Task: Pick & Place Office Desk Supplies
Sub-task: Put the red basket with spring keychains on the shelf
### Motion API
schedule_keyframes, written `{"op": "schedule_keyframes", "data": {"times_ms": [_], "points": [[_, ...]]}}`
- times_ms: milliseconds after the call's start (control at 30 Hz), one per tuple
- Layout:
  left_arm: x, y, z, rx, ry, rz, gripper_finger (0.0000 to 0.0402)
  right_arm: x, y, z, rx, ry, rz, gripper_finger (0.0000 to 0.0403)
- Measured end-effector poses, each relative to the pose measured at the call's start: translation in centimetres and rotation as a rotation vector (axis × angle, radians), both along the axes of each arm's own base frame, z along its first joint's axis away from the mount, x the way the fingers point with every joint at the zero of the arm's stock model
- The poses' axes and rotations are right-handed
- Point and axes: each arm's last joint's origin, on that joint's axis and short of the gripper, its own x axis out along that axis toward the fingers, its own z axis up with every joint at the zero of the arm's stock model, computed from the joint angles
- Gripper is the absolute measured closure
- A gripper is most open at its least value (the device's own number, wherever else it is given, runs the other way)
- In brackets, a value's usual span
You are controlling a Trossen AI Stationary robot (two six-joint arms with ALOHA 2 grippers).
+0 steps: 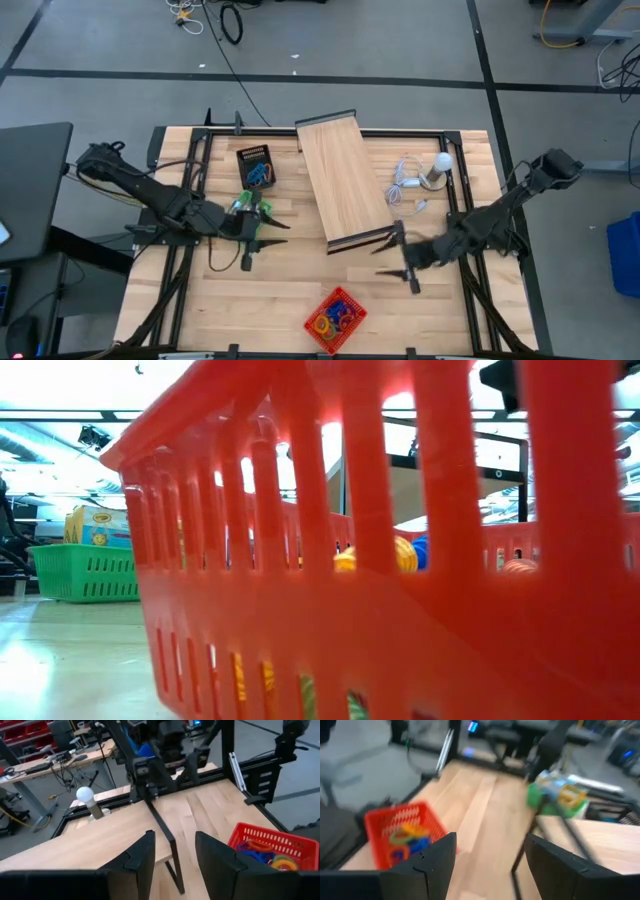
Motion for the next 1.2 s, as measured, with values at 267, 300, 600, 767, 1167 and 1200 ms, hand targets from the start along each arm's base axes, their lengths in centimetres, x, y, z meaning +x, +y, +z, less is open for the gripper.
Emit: {"op": "schedule_keyframes", "data": {"times_ms": [267, 300, 600, 767, 1167, 1200], "points": [[0.0, -0.5, 0.5, 0.070, -0.055, -0.046, 0.0256, 3.4, 5.1, 1.7, -0.169, 0.230, 0.085, 0.0160], [0.0, -0.6, 0.6, 0.073, -0.062, -0.051, 0.0256, 3.8, 5.6, 1.9, -0.179, 0.251, 0.104, 0.0160], [0.1, -0.6, 0.5, 0.083, -0.057, -0.050, 0.0256, 6.8, 9.8, -0.5, -0.247, 0.434, 0.192, 0.0160], [0.1, -0.6, 0.5, 0.083, -0.059, -0.051, 0.0256, 8.2, 11.9, -2.6, -0.319, 0.539, 0.211, 0.0160], [0.1, -0.5, 0.6, 0.070, -0.072, -0.026, 0.0256, 10.1, 15.1, -3.8, -0.375, 0.652, 0.265, 0.0160], [0.1, -0.5, 0.7, 0.068, -0.077, -0.026, 0.0256, 10.1, 15.1, -4.1, -0.384, 0.665, 0.264, 0.0160]]}}
